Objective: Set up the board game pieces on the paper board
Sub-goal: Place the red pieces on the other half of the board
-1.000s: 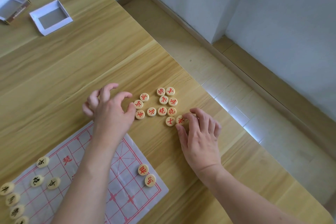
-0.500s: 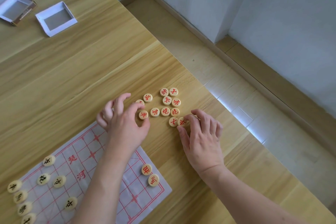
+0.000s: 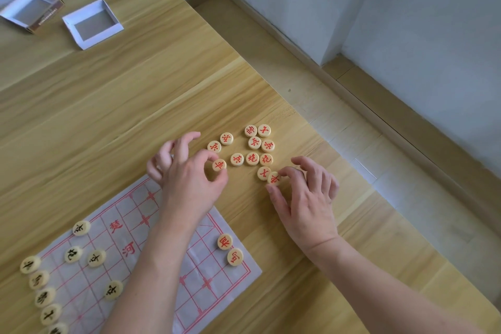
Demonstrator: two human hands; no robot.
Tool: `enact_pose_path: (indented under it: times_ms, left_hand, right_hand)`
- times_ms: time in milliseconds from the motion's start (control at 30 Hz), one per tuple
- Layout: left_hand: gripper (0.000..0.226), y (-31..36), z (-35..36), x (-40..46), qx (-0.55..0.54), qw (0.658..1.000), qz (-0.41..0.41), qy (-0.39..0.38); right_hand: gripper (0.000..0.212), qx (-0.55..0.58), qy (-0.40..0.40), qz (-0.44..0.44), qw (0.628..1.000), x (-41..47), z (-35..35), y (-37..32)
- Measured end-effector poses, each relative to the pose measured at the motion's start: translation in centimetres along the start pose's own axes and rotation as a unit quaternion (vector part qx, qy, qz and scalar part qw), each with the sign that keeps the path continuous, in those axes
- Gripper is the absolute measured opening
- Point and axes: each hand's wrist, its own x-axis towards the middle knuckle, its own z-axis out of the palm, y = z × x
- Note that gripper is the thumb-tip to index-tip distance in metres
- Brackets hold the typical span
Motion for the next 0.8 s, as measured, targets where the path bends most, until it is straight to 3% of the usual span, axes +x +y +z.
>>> enact_pose_path:
  times_ms: [333, 800]
  left_hand:
    - [0.018, -6.4, -4.0, 1.2, -0.026, 0.996, -0.081, 0.013]
    - [0.019, -9.8, -3.7, 1.3, -0.019, 0.998, -0.056, 0.003]
  right_hand:
    - [0.034, 0.039, 0.013, -0.022, 0.999, 1.0, 0.4, -8.1]
    - [0.029, 0.029, -0.015, -0.056, 0.998, 0.7, 3.5, -11.0]
